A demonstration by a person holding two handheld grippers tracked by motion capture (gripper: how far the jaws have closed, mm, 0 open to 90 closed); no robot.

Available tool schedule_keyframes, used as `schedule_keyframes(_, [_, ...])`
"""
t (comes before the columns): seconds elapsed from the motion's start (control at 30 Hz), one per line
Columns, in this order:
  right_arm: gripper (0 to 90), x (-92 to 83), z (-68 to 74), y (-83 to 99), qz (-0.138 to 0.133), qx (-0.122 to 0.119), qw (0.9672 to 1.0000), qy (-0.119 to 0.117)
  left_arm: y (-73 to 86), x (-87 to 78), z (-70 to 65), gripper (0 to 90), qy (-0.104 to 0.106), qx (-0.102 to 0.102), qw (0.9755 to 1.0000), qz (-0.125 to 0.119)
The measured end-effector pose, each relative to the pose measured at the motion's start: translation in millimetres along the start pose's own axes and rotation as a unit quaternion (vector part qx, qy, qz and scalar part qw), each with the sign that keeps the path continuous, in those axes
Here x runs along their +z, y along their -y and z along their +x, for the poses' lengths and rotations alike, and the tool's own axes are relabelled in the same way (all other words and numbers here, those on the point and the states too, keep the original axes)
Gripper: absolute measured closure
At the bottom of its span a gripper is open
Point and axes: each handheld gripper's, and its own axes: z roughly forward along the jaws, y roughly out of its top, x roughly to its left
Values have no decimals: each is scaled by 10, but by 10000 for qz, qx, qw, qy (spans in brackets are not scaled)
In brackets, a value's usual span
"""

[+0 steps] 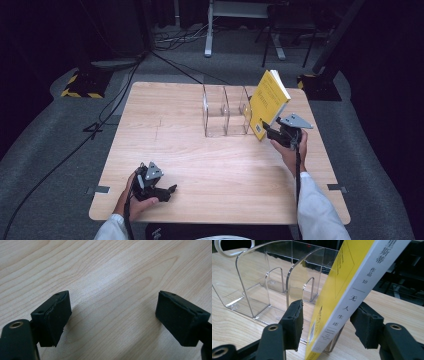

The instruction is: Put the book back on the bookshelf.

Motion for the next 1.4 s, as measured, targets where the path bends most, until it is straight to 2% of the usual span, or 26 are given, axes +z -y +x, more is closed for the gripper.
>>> schedule_keyframes(0.3, [413, -67, 5, 5, 256, -268, 9992, -144, 0, -1, 2, 138, -11, 13, 10000, 1])
schedule_keyframes(0.33, [411, -94, -8, 10, 325, -327, 9987, -228, -1, -2, 2, 138, -13, 15, 10000, 6])
schedule_keyframes(0.43, [410, -119, -20, 17, 351, -346, 9984, -285, -1, -1, 2, 138, -11, 16, 10000, 3])
schedule_keyframes(0.53, [400, -192, -43, 23, 461, -387, 9970, -497, -1, -1, 2, 138, -11, 16, 10000, 2])
schedule_keyframes(0.63, [397, -221, -50, 24, 515, -387, 9964, -553, -1, -1, 2, 138, -10, 15, 10000, 2])
schedule_keyframes(0.83, [381, -334, -34, 3, 648, -588, 9929, -800, 0, 5, 0, 137, 10, -9, 10000, -9])
schedule_keyframes(1.1, [359, -457, 44, 6, 845, -939, 9863, -1065, -4, 9, -3, 134, 1, -31, 10000, -14])
schedule_keyframes(1.3, [342, -533, 75, 10, 952, -998, 9831, -1199, -4, 9, -3, 134, 1, -30, 10000, -14])
schedule_keyframes(1.4, [338, -584, 92, 34, 980, -1116, 9815, -1207, -4, 9, -4, 134, 4, -33, 10000, -12])
